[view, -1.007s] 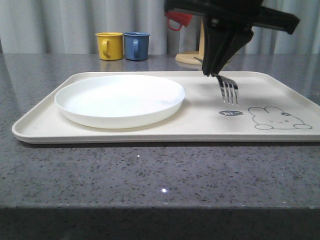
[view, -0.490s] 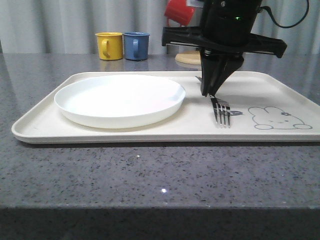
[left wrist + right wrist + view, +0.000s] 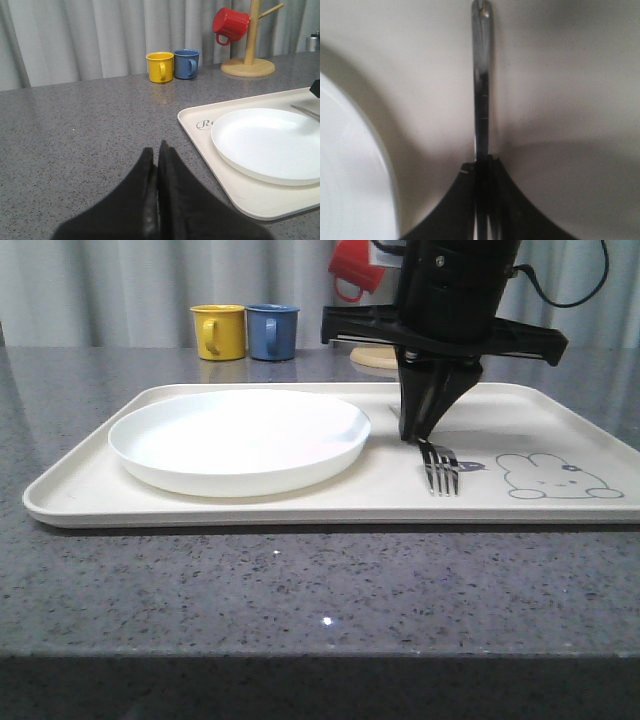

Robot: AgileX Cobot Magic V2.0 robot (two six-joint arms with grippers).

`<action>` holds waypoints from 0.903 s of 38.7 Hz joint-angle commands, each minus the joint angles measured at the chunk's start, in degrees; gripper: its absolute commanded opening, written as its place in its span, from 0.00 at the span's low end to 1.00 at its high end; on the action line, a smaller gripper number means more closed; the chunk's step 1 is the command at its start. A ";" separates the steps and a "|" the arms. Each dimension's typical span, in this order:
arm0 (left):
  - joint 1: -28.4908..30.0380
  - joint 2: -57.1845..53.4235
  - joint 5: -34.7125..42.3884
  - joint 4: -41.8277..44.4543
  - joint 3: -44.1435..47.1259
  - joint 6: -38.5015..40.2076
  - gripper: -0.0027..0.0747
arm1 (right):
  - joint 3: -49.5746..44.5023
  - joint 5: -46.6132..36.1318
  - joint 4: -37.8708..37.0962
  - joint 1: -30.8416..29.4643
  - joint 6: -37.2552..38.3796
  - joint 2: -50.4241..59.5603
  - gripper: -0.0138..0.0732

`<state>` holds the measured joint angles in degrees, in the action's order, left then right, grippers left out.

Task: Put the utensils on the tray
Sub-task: 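Carry the fork onto the tray beside the plate and lower it, then release the fork and raise the right gripper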

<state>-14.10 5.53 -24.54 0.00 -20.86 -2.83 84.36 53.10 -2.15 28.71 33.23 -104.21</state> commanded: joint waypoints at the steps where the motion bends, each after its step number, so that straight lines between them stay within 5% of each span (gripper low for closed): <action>1: 0.13 0.64 4.97 -0.46 -1.50 0.54 0.01 | 2.58 0.48 -0.20 -0.10 0.03 2.46 0.21; 14: 0.13 0.64 4.97 -0.46 -1.50 0.54 0.01 | 12.52 11.74 -3.29 -0.22 -0.36 2.65 0.54; 22: 0.13 0.64 4.97 -0.46 -1.50 0.54 0.01 | 21.61 23.53 -5.30 -2.13 -8.52 2.65 0.56; 35: 0.13 0.64 4.97 -0.46 -1.50 0.54 0.01 | 18.47 23.63 -4.04 -14.54 -23.00 8.94 0.56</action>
<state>-14.10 5.53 -24.54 0.00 -20.86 -2.83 103.59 70.77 -5.44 17.60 14.00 -100.72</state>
